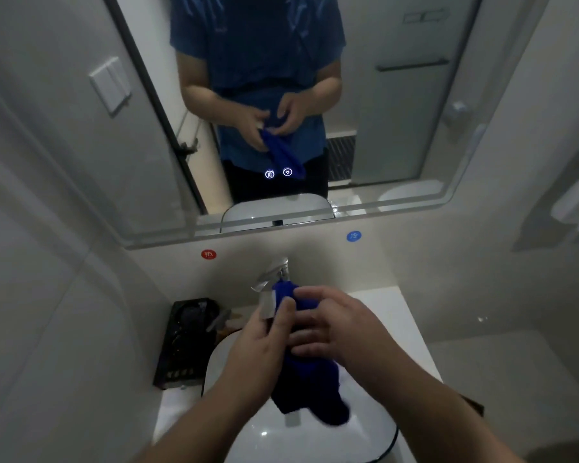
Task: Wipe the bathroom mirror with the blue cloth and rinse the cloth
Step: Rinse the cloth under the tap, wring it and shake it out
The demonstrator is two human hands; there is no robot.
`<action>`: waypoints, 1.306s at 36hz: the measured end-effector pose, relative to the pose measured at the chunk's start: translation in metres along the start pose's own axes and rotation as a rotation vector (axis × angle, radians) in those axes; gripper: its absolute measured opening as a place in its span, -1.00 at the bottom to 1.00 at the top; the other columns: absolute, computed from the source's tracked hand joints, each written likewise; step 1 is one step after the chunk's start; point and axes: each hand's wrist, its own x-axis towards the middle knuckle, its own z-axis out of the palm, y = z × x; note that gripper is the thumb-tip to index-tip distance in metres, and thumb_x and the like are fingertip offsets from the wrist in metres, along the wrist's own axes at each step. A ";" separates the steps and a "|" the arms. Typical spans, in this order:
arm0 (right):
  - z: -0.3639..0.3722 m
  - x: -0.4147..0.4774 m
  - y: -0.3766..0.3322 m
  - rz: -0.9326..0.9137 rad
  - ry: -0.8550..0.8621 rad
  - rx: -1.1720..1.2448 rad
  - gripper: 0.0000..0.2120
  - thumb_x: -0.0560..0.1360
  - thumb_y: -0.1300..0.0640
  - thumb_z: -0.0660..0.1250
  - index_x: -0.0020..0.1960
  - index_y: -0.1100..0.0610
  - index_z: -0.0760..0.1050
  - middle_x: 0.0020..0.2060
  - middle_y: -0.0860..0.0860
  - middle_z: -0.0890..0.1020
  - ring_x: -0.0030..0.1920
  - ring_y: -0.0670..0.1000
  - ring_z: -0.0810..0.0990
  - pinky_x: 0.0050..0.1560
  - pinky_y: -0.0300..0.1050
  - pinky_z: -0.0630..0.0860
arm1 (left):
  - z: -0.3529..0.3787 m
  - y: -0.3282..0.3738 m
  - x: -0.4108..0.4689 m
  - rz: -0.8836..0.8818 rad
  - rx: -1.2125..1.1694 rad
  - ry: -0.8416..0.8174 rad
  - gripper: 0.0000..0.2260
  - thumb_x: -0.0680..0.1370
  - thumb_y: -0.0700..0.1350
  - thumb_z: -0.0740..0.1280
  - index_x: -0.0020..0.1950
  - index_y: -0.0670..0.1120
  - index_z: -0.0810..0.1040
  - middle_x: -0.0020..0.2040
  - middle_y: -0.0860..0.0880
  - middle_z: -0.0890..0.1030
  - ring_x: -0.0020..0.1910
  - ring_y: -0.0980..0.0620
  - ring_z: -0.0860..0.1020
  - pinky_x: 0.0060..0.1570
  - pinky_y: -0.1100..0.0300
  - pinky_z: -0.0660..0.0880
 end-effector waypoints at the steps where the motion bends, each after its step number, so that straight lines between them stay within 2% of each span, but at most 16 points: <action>1: -0.005 -0.001 0.001 -0.005 -0.056 0.004 -0.62 0.68 0.40 0.11 0.30 0.12 0.59 -0.03 0.26 0.76 0.01 0.28 0.77 0.00 0.06 0.73 | 0.001 0.000 -0.001 -0.003 0.006 -0.002 -0.70 0.64 0.17 0.31 0.20 0.02 0.65 -0.02 0.01 0.78 -0.04 0.08 0.75 -0.12 0.30 0.62; 3: -0.018 -0.002 0.004 -0.079 -0.056 -0.097 -0.51 0.59 0.50 0.09 0.27 0.14 0.64 -0.03 0.21 0.78 0.05 0.19 0.77 -0.02 -0.06 0.73 | 0.002 0.000 0.000 -0.022 -0.014 0.003 -0.80 0.65 0.04 0.39 0.23 0.01 0.64 0.00 0.01 0.78 0.00 0.01 0.76 -0.03 0.15 0.69; 6: -0.040 0.003 0.018 -0.255 0.132 -0.354 -0.50 0.58 0.50 0.16 0.18 0.01 0.66 -0.04 -0.03 0.78 0.02 -0.08 0.73 -0.03 -0.29 0.64 | 0.003 -0.001 0.003 -0.075 -0.021 -0.001 -0.89 0.70 -0.07 0.35 0.20 0.01 0.63 -0.03 0.00 0.77 -0.04 -0.04 0.76 0.03 -0.09 0.71; 9: -0.058 0.016 0.041 -0.252 0.260 -0.455 -0.71 0.63 0.05 0.43 0.31 -0.16 0.52 0.12 -0.17 0.67 0.11 -0.22 0.65 0.04 -0.33 0.60 | 0.010 0.002 0.004 -0.106 -0.070 0.021 -0.86 0.72 -0.07 0.30 0.23 0.03 0.63 -0.02 0.01 0.77 -0.05 -0.04 0.75 0.05 -0.09 0.71; 11: -0.067 0.020 0.056 -0.079 0.156 -0.362 -0.47 0.55 -0.33 0.42 0.44 -0.16 0.47 0.25 -0.21 0.64 0.24 -0.19 0.63 0.30 -0.16 0.57 | 0.016 0.006 0.004 -0.141 -0.172 0.013 -0.80 0.69 -0.04 0.33 0.29 0.01 0.65 0.03 -0.03 0.78 0.02 -0.10 0.75 0.13 -0.12 0.69; 12: -0.073 0.023 0.064 0.000 0.089 -0.259 -0.41 0.54 -0.40 0.39 0.47 -0.16 0.46 0.29 -0.20 0.65 0.29 -0.16 0.64 0.43 0.01 0.53 | 0.019 0.009 0.005 -0.167 -0.235 0.004 -0.74 0.66 0.00 0.35 0.31 0.01 0.65 0.07 -0.05 0.78 0.07 -0.13 0.74 0.18 -0.15 0.67; 15: -0.087 0.025 0.081 0.090 0.017 0.198 -0.26 0.44 -0.36 0.54 0.50 -0.10 0.43 0.41 -0.03 0.63 0.34 0.01 0.67 0.47 0.21 0.53 | 0.030 0.016 0.008 -0.241 -0.452 0.004 -0.68 0.61 0.03 0.38 0.35 -0.01 0.64 0.14 -0.10 0.77 0.12 -0.18 0.75 0.15 -0.14 0.64; 18: -0.099 0.012 0.084 0.130 -0.095 0.461 -0.05 0.18 -0.30 0.71 0.43 0.01 0.45 0.27 0.09 0.72 0.24 0.14 0.73 0.11 0.06 0.72 | 0.038 0.019 0.016 -0.312 -0.483 0.066 -0.68 0.63 0.06 0.40 0.27 -0.12 0.62 0.05 -0.12 0.79 0.03 -0.18 0.78 0.05 -0.10 0.66; 21: -0.108 -0.002 0.076 0.143 -0.158 0.556 -0.36 0.43 -0.11 0.49 0.44 0.08 0.44 0.22 0.11 0.74 0.22 0.17 0.74 0.04 0.02 0.72 | 0.050 0.015 0.028 -0.363 -0.399 0.044 -0.67 0.65 0.09 0.40 0.27 -0.11 0.61 0.07 -0.14 0.78 0.06 -0.21 0.77 0.12 -0.17 0.66; 25: -0.138 0.001 0.085 0.208 -0.167 0.357 -0.46 0.59 0.02 0.47 0.51 0.08 0.41 0.31 0.10 0.70 0.31 0.23 0.68 0.23 0.12 0.66 | 0.074 -0.008 0.048 -0.406 -0.227 0.130 -0.77 0.72 0.11 0.30 0.17 -0.03 0.57 0.08 -0.04 0.69 0.09 -0.11 0.68 0.07 -0.04 0.63; 29: -0.177 0.007 0.110 0.305 0.041 0.158 -0.57 0.57 0.05 0.50 0.40 0.09 0.55 0.12 0.06 0.78 0.12 0.18 0.77 0.20 0.17 0.69 | 0.099 -0.047 0.063 -0.584 -0.148 0.108 -0.62 0.75 0.04 0.25 0.55 -0.07 0.45 0.27 -0.12 0.64 0.20 -0.18 0.63 0.15 -0.14 0.62; 32: -0.201 0.011 0.124 0.337 0.164 -0.035 -0.58 0.54 -0.03 0.54 0.37 -0.02 0.58 0.15 0.00 0.75 0.12 0.11 0.76 0.28 0.20 0.66 | 0.121 -0.064 0.069 -0.656 -0.116 0.051 -0.66 0.77 -0.02 0.24 0.53 -0.05 0.46 0.16 -0.09 0.65 0.09 -0.13 0.63 -0.07 -0.02 0.61; 36: -0.227 0.019 0.119 0.302 0.262 -0.123 -0.63 0.57 -0.08 0.50 0.32 -0.05 0.54 0.15 -0.05 0.70 0.11 0.02 0.72 0.15 0.01 0.66 | 0.151 -0.070 0.088 -0.626 -0.058 0.018 -0.64 0.74 0.03 0.28 0.52 -0.02 0.52 0.25 -0.08 0.70 0.19 -0.17 0.68 0.24 -0.20 0.65; 42: -0.261 0.044 0.091 0.111 0.373 -0.207 -0.69 0.61 0.02 0.47 0.32 0.00 0.54 0.07 -0.09 0.69 0.00 -0.11 0.69 -0.24 -0.34 0.58 | 0.184 -0.050 0.132 -0.421 -0.036 0.012 -0.72 0.66 0.01 0.34 0.31 -0.06 0.67 0.09 -0.07 0.79 0.11 -0.14 0.75 0.22 -0.25 0.66; 45: -0.280 0.065 0.076 0.045 0.376 -0.217 -0.63 0.60 -0.01 0.48 0.37 -0.01 0.54 0.10 -0.07 0.69 0.04 -0.08 0.70 -0.21 -0.33 0.62 | 0.193 -0.035 0.154 -0.376 -0.028 0.025 -0.69 0.63 0.06 0.35 0.27 -0.08 0.65 0.11 -0.11 0.77 0.11 -0.16 0.74 0.22 -0.26 0.65; 47: -0.290 0.081 0.065 0.094 0.322 -0.241 -0.48 0.57 -0.13 0.50 0.44 -0.02 0.46 0.17 -0.04 0.66 0.09 0.00 0.71 -0.07 -0.16 0.71 | 0.199 -0.028 0.164 -0.359 -0.002 0.029 -0.65 0.57 0.10 0.33 0.24 -0.08 0.64 0.09 -0.09 0.75 0.08 -0.13 0.72 0.19 -0.20 0.67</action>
